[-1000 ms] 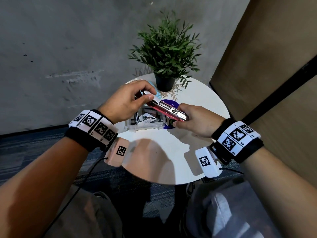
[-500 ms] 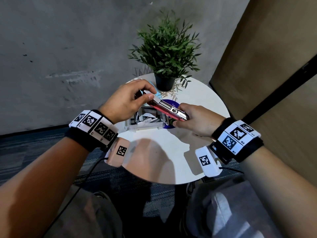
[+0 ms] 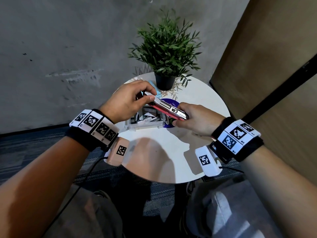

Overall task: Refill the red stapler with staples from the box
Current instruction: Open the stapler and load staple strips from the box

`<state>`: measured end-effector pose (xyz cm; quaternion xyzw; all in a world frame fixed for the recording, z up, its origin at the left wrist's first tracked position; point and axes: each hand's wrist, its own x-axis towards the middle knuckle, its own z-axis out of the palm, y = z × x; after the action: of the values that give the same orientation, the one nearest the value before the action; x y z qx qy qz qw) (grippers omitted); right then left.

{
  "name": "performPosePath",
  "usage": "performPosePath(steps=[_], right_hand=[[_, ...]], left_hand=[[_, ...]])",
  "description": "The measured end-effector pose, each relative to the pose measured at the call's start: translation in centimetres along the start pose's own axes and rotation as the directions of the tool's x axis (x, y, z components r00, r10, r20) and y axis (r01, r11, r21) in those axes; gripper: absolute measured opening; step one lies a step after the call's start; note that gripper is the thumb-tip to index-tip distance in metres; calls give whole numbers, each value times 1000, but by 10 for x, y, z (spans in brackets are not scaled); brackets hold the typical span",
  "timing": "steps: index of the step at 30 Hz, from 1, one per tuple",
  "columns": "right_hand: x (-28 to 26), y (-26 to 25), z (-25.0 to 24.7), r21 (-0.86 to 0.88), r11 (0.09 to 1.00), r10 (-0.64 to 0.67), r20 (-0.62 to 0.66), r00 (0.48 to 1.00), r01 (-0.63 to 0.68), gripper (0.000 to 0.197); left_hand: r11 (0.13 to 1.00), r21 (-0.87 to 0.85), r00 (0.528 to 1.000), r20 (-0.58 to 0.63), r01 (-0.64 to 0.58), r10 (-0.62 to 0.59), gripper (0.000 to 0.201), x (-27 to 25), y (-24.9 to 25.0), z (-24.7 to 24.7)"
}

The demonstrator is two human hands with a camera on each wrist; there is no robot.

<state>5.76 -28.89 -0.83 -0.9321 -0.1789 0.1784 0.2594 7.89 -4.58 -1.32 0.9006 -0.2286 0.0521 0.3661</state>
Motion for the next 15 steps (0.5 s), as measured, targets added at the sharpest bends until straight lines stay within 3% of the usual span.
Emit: performPosePath(steps=[6, 11, 15], right_hand=[[1, 0, 1, -14, 1000, 2, -3, 1000, -2, 24], [-1, -1, 0, -31, 999, -5, 7, 1000, 5, 22], [-1, -2, 1, -36, 999, -12, 2, 1000, 12, 23]], left_hand=[[999, 51, 1000, -14, 1, -1, 22, 0, 1, 5], [994, -43, 995, -20, 99, -100, 38, -2, 0, 17], [975, -121, 983, 28, 185, -183, 39, -3, 1, 21]])
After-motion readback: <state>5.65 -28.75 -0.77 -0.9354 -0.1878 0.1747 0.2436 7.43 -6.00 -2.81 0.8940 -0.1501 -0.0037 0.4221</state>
